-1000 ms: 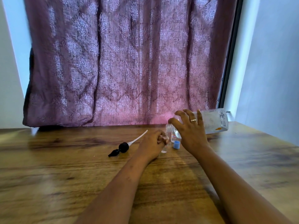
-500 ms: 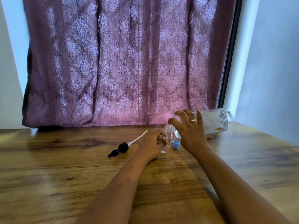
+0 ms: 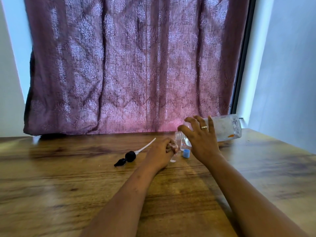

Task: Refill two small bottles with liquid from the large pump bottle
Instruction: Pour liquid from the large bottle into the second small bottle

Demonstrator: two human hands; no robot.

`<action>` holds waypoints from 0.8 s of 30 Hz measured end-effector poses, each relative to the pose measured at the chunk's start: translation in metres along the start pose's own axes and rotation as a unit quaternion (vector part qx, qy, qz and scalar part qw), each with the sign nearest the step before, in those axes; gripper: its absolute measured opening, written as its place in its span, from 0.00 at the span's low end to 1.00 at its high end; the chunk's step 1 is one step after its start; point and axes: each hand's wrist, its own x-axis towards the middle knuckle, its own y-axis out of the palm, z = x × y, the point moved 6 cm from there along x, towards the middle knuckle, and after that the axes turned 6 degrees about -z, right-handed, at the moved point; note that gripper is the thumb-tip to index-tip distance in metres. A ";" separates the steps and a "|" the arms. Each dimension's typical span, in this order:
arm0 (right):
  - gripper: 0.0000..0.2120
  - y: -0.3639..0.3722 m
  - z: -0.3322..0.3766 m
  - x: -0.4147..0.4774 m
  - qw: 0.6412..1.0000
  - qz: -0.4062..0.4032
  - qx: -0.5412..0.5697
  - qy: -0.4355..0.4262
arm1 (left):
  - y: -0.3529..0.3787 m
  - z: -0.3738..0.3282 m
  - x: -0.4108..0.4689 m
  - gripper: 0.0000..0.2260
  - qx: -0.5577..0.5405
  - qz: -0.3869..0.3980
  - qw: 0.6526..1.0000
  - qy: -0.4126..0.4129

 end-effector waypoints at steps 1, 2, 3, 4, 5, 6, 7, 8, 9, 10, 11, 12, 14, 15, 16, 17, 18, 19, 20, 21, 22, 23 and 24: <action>0.38 0.000 0.000 0.000 1.000 -0.001 0.000 0.001 | 0.000 0.000 0.000 0.12 0.002 -0.001 1.000 0.000; 0.38 -0.001 0.000 0.000 1.000 -0.001 0.000 0.001 | 0.000 0.000 0.000 0.12 0.003 -0.002 1.000 0.001; 0.38 -0.001 0.000 0.000 1.000 -0.002 0.001 0.001 | 0.000 0.000 0.000 0.13 0.003 -0.002 1.000 0.001; 0.37 -0.001 0.000 0.000 1.000 -0.003 0.002 0.001 | 0.000 0.000 0.000 0.13 0.003 0.000 1.000 -0.002; 0.37 0.000 0.000 -0.001 1.000 -0.004 0.002 0.002 | 0.000 0.000 0.000 0.14 -0.001 0.001 1.000 -0.004; 0.37 -0.001 0.000 -0.001 1.000 -0.007 0.002 0.003 | 0.001 0.000 0.000 0.13 -0.009 -0.001 1.000 -0.003; 0.36 -0.001 0.000 -0.001 1.000 -0.009 0.002 0.004 | 0.001 0.000 0.000 0.13 -0.017 -0.006 1.000 0.000; 0.36 -0.001 0.000 -0.001 1.000 -0.010 0.000 0.005 | 0.000 0.000 0.000 0.12 -0.020 -0.009 1.000 0.001; 0.36 -0.001 -0.001 -0.001 1.000 -0.010 -0.001 0.004 | 0.000 -0.001 -0.001 0.12 -0.016 -0.011 1.000 0.002; 0.36 -0.001 -0.001 -0.001 1.000 -0.009 -0.002 0.003 | 0.000 -0.001 0.000 0.12 -0.011 -0.012 1.000 0.003; 0.37 0.000 -0.001 -0.001 1.000 -0.008 -0.003 0.002 | 0.000 -0.001 0.000 0.12 -0.009 -0.013 1.000 0.004; 0.37 0.000 -0.001 -0.001 1.000 -0.007 -0.004 0.002 | 0.000 -0.001 0.000 0.12 -0.010 -0.014 1.000 0.002; 0.37 0.000 -0.002 -0.001 1.000 -0.005 -0.006 0.003 | 0.000 -0.001 0.000 0.13 -0.013 -0.014 1.000 0.001; 0.37 0.000 -0.002 0.000 1.000 -0.005 -0.006 0.004 | 0.000 -0.002 0.000 0.13 -0.013 -0.014 1.000 0.004; 0.37 -0.001 -0.002 0.000 1.000 -0.005 -0.007 0.004 | 0.001 -0.001 0.001 0.13 -0.013 -0.013 1.000 0.005; 0.37 -0.001 -0.002 0.000 1.000 -0.005 -0.006 0.003 | 0.001 -0.001 0.001 0.13 -0.012 -0.013 1.000 0.007; 0.37 -0.001 -0.002 -0.001 1.000 -0.005 -0.005 0.003 | 0.001 -0.001 0.001 0.13 -0.009 -0.010 1.000 0.007; 0.37 -0.001 -0.002 0.000 1.000 -0.004 -0.004 0.003 | 0.001 -0.001 0.000 0.14 -0.006 -0.009 1.000 0.009; 0.37 -0.001 -0.003 -0.001 1.000 -0.001 -0.004 0.004 | 0.001 -0.001 0.001 0.14 -0.004 -0.009 1.000 0.007; 0.37 -0.001 -0.003 -0.001 1.000 0.002 -0.004 0.004 | 0.001 -0.001 0.001 0.14 -0.003 -0.010 1.000 0.008; 0.37 -0.001 -0.003 -0.001 1.000 0.004 -0.003 0.004 | 0.001 -0.002 0.000 0.15 -0.001 -0.010 1.000 0.008; 0.37 -0.001 -0.003 0.000 1.000 0.005 -0.002 0.004 | 0.001 -0.003 0.000 0.15 -0.001 -0.010 1.000 0.008; 0.37 -0.002 -0.003 0.000 1.000 0.005 -0.001 0.005 | 0.001 -0.003 0.000 0.15 -0.001 -0.008 1.000 0.007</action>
